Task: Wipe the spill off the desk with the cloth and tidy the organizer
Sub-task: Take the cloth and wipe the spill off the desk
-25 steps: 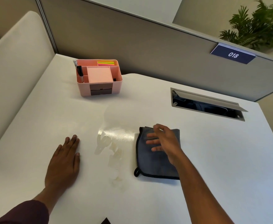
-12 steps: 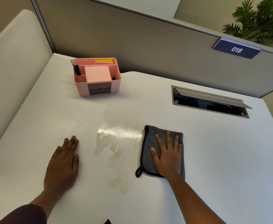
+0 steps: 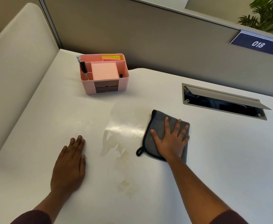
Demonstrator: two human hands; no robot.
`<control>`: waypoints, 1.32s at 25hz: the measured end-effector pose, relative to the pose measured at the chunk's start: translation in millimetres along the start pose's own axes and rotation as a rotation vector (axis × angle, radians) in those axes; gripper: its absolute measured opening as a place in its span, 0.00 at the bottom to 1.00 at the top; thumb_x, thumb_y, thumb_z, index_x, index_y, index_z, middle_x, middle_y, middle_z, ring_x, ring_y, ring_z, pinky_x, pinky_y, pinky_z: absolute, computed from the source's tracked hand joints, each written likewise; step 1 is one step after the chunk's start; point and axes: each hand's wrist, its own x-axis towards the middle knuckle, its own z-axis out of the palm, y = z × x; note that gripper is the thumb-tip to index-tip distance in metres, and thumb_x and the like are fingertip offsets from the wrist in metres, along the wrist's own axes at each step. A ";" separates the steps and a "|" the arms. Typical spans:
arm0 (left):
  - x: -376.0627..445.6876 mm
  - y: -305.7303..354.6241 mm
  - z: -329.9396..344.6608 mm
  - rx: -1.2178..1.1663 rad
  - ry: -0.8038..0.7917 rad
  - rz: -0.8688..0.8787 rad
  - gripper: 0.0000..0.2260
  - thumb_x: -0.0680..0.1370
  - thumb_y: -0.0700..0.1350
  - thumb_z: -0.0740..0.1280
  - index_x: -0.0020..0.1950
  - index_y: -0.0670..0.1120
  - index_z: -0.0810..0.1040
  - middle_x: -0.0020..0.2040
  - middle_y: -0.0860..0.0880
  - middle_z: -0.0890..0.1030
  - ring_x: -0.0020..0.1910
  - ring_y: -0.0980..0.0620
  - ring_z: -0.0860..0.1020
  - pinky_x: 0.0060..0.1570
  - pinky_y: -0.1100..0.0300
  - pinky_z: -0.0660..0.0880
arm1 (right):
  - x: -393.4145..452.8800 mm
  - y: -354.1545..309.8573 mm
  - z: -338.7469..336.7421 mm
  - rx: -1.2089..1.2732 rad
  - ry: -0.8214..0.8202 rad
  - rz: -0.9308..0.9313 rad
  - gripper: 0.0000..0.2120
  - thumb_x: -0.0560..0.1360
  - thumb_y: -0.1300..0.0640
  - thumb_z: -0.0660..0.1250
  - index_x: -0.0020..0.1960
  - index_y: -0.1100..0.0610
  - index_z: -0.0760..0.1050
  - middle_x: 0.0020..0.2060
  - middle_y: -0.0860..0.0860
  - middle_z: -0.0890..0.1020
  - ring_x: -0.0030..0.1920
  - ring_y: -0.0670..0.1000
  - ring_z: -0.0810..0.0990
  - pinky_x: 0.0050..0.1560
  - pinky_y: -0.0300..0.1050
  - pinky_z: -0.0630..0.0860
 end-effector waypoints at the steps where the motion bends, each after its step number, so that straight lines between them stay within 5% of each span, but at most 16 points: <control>1: 0.3 0.4 -0.5 0.002 0.001 0.000 0.26 0.83 0.48 0.52 0.82 0.46 0.62 0.83 0.52 0.60 0.83 0.52 0.57 0.80 0.51 0.57 | 12.6 -14.3 -0.6 -0.003 -0.010 -0.046 0.44 0.74 0.19 0.39 0.84 0.39 0.38 0.85 0.57 0.43 0.83 0.66 0.37 0.78 0.75 0.45; 11: 2.2 2.4 -6.2 -0.021 -0.002 -0.002 0.26 0.83 0.46 0.53 0.82 0.47 0.61 0.83 0.53 0.60 0.83 0.54 0.56 0.81 0.55 0.54 | 39.6 -159.5 18.2 -0.068 -0.084 -0.745 0.34 0.83 0.38 0.47 0.86 0.49 0.46 0.86 0.52 0.48 0.85 0.56 0.45 0.81 0.69 0.48; 18: 0.7 -2.7 -3.7 -0.053 0.002 -0.014 0.29 0.80 0.42 0.54 0.83 0.44 0.56 0.84 0.49 0.56 0.83 0.52 0.54 0.81 0.55 0.52 | -0.5 -145.9 22.7 -0.120 -0.140 -1.229 0.33 0.83 0.40 0.52 0.85 0.46 0.49 0.85 0.49 0.51 0.85 0.52 0.48 0.82 0.63 0.49; 26: -0.9 -1.9 -1.3 0.041 -0.005 -0.007 0.29 0.80 0.44 0.53 0.83 0.43 0.57 0.84 0.48 0.56 0.83 0.50 0.54 0.81 0.61 0.48 | -92.4 -79.1 26.3 -0.071 -0.196 -1.415 0.34 0.83 0.42 0.56 0.85 0.47 0.50 0.86 0.50 0.50 0.85 0.52 0.44 0.82 0.63 0.48; 33: -40.3 24.4 6.5 0.092 -0.084 -0.072 0.31 0.83 0.52 0.50 0.84 0.45 0.47 0.85 0.49 0.47 0.84 0.50 0.45 0.82 0.48 0.51 | -134.2 21.6 21.1 -0.043 -0.169 -1.188 0.35 0.83 0.43 0.57 0.86 0.45 0.46 0.86 0.47 0.45 0.85 0.51 0.43 0.80 0.62 0.48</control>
